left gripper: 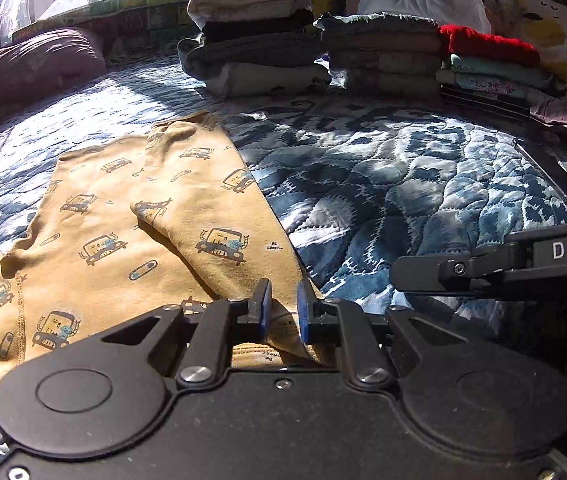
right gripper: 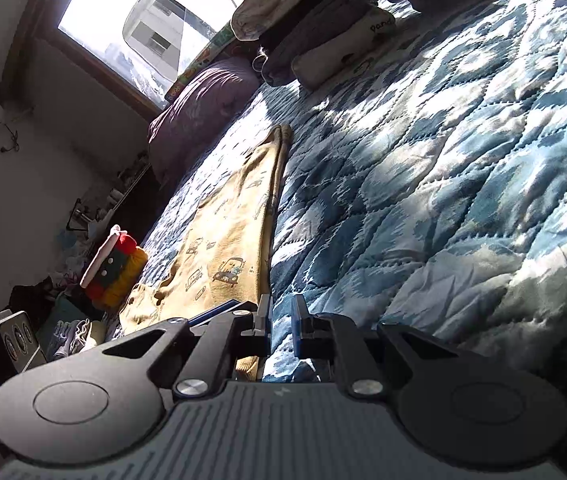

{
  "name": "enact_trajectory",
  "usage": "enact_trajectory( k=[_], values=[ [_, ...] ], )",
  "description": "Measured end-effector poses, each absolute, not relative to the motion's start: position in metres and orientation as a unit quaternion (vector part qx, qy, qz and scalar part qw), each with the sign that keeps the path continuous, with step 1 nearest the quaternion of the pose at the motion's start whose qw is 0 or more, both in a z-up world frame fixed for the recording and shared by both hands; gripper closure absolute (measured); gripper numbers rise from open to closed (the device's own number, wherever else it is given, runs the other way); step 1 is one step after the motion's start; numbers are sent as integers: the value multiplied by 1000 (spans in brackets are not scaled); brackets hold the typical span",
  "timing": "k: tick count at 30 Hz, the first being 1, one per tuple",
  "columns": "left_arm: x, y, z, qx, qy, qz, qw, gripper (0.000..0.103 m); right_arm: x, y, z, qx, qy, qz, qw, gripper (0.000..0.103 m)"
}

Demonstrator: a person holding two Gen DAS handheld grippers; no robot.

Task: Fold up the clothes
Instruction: 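Pull the garment waistband with the right tool to spread the legs flat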

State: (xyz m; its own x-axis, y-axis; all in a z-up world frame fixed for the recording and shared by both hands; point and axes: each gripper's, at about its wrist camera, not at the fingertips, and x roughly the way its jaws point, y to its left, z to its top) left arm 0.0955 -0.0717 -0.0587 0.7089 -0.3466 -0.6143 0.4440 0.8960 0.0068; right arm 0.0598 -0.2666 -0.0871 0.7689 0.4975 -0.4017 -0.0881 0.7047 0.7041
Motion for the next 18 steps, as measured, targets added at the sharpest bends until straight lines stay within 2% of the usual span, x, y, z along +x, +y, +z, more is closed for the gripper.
enact_trajectory(
  k=[1, 2, 3, 5, 7, 9, 16, 18],
  values=[
    [93, -70, -55, 69, 315, -213, 922, 90, 60, -262, -83, 332, 286, 165, 884, 90],
    [88, -67, -50, 53, 309, -216, 925, 82, 59, -258, -79, 319, 275, 164, 892, 90],
    [83, -66, -49, 50, 307, -215, 926, 68, 58, -254, -75, 308, 267, 165, 898, 90],
    [78, -65, -52, 53, 316, -214, 923, 50, 56, -246, -69, 290, 255, 168, 907, 90],
    [78, -58, -62, 40, 346, -216, 912, 48, 55, -239, -63, 274, 249, 169, 913, 90],
    [75, -35, -56, -33, 351, -213, 911, 48, 54, -232, -58, 259, 249, 170, 918, 90],
    [60, 58, -28, -157, 324, -124, 925, 48, 55, -195, -40, 157, 226, 182, 944, 90],
    [59, 83, -29, -194, 317, -98, 923, 42, 56, -181, -43, 119, 228, 179, 950, 90]
  ],
)
